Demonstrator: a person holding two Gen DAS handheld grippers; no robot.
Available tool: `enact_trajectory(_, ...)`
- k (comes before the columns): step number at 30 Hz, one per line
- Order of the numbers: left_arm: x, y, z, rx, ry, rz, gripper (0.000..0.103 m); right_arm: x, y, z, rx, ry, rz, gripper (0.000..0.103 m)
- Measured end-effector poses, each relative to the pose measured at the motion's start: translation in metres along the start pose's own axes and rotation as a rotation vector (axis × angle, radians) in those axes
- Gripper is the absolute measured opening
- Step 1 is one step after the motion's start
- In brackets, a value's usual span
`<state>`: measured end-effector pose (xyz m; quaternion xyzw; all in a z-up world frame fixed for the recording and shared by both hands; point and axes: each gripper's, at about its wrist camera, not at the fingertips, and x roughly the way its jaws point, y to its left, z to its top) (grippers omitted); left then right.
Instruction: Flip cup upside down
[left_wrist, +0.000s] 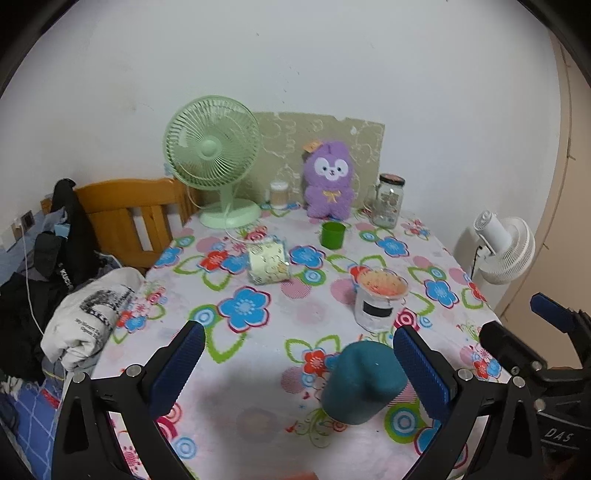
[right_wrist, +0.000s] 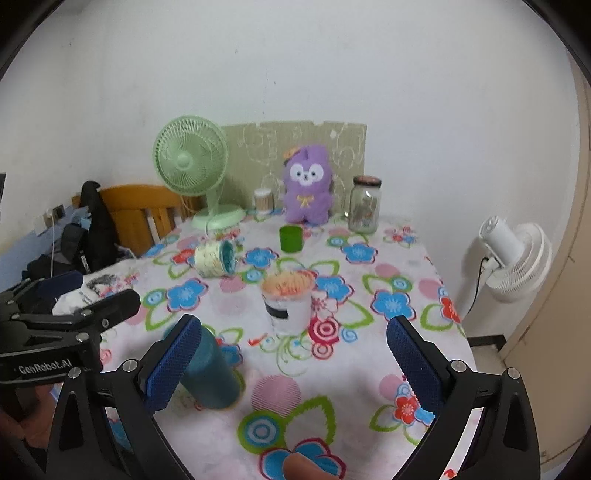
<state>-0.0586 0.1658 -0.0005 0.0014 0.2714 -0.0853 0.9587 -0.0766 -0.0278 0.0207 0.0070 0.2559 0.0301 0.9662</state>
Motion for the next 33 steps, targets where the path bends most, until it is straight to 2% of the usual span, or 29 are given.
enact_trajectory(8,-0.020,0.010,0.003,0.010,-0.070,0.023,0.103,-0.011,0.014,0.009,0.002,-0.035,0.014,0.103)
enact_trajectory(33,-0.021,0.009,0.003,0.020,-0.082,0.026,0.103,-0.010,0.022,0.009,0.004,-0.036,0.014,0.103)
